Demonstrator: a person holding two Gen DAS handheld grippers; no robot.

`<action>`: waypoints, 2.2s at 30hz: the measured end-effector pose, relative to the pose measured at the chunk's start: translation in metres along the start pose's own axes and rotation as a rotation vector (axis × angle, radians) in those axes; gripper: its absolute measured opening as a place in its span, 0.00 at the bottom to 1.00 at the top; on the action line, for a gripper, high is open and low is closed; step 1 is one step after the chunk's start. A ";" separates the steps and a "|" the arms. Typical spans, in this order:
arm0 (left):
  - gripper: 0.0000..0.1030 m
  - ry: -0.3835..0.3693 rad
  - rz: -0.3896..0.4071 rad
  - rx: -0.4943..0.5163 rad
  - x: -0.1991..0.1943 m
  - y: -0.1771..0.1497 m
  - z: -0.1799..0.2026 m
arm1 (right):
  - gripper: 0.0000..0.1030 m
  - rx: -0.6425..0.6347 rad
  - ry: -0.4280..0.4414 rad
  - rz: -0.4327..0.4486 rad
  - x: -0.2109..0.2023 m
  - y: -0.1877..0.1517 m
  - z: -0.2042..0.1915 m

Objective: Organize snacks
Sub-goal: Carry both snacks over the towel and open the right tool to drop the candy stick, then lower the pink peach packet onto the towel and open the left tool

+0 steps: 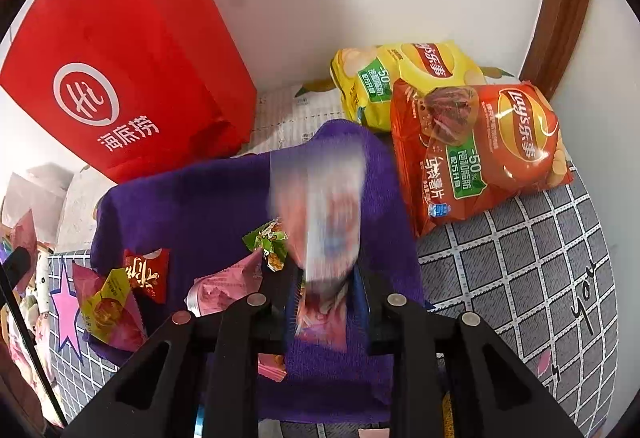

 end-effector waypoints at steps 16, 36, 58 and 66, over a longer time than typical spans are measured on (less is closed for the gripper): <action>0.45 -0.008 -0.011 -0.007 0.002 0.000 0.001 | 0.19 -0.081 0.025 -0.065 -0.002 -0.007 -0.001; 0.46 -0.016 -0.024 -0.002 0.005 -0.001 0.004 | 0.42 -0.110 0.041 0.002 -0.011 -0.002 -0.017; 0.46 -0.051 -0.201 -0.011 0.049 -0.028 0.013 | 0.42 -0.146 0.080 0.083 -0.042 0.000 -0.035; 0.49 -0.027 -0.224 0.002 0.055 -0.031 0.012 | 0.42 -0.157 0.073 0.084 -0.041 -0.001 -0.036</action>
Point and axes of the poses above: each gripper's, at about its wrist camera, not at the fingertips, and x roughly the way its jaws point, z to its right, y to its top, the point moved 7 cm from there along x, roughly the way its jaws point, and after that the axes turned 1 degree about z, right-handed, at the moved point
